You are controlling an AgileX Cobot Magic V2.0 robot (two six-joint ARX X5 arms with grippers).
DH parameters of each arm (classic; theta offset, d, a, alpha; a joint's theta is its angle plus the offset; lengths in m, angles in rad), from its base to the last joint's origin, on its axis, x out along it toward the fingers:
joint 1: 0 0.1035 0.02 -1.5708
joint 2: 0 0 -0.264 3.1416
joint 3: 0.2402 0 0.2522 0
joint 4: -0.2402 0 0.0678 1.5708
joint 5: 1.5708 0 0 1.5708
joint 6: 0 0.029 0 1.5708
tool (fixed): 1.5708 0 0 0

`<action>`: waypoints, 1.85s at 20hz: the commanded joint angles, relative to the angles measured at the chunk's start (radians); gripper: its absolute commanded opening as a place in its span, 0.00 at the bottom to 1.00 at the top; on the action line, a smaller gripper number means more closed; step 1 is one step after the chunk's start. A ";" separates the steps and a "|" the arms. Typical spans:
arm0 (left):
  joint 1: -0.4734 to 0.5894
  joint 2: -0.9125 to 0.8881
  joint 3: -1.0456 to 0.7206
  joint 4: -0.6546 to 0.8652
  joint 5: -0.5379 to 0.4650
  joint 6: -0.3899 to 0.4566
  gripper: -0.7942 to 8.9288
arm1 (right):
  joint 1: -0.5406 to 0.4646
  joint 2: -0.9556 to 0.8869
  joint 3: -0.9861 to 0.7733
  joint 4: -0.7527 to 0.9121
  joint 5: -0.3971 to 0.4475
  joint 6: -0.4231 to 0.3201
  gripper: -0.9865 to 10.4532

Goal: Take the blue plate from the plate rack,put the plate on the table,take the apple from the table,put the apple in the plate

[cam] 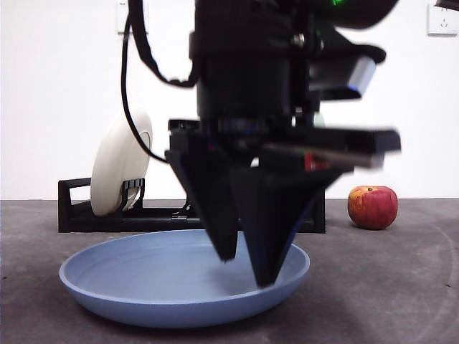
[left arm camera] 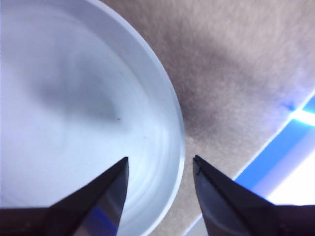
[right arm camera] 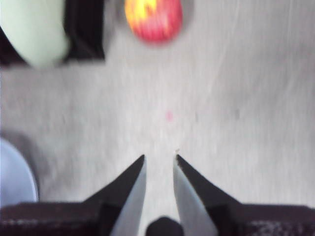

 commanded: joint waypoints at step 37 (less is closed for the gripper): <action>-0.061 -0.904 -0.005 -0.343 -0.288 -0.225 0.08 | 0.085 0.713 0.005 0.841 0.060 -0.150 0.66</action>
